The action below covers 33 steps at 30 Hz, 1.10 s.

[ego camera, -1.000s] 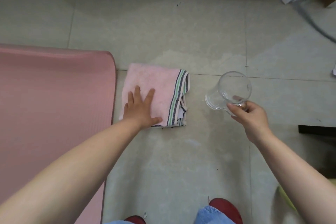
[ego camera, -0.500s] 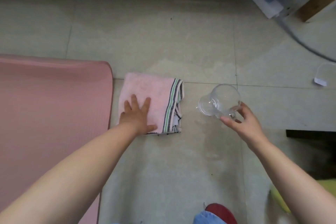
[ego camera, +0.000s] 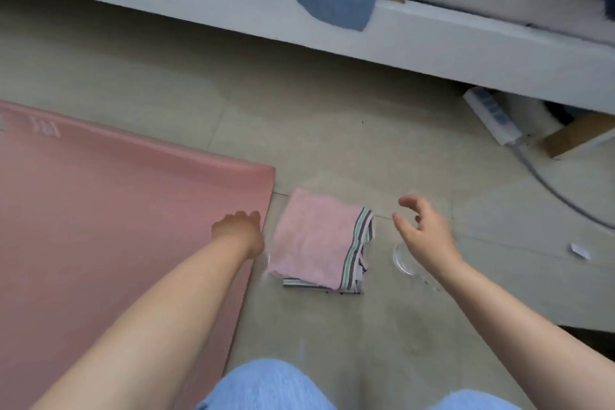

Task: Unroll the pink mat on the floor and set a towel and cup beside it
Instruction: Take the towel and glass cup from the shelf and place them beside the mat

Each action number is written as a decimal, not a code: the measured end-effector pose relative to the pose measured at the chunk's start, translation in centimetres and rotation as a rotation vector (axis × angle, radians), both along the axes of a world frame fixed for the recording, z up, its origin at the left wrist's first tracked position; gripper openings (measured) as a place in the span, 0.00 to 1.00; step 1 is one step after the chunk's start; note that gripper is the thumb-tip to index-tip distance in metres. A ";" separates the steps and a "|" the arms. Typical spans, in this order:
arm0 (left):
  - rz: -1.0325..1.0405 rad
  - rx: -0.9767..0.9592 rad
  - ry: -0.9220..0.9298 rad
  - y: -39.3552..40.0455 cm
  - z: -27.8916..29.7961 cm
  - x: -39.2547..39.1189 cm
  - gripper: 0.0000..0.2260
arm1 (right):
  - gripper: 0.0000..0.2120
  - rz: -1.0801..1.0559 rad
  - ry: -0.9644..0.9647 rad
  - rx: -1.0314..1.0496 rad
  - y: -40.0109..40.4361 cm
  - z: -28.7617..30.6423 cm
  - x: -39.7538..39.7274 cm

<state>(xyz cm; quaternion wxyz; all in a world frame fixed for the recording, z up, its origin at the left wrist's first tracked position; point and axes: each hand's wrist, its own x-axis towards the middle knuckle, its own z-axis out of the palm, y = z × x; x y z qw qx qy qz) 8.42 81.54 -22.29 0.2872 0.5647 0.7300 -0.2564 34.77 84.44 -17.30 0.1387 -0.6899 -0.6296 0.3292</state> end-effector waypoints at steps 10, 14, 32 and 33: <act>0.206 0.078 0.131 -3.0 4.4 -13.4 0.22 | 0.15 0.714 -0.232 -0.044 3.5 3.4 -17.0; 0.282 0.051 0.170 -2.7 3.5 -16.1 0.22 | 0.18 0.841 -0.321 0.016 5.7 2.2 -21.9; 0.528 -0.128 -0.008 -2.2 -8.9 -11.4 0.46 | 0.10 0.915 -0.334 0.228 11.4 -10.9 -26.4; 0.508 -0.126 0.023 -2.2 -9.1 -11.1 0.47 | 0.10 0.901 -0.338 0.231 12.1 -11.2 -26.4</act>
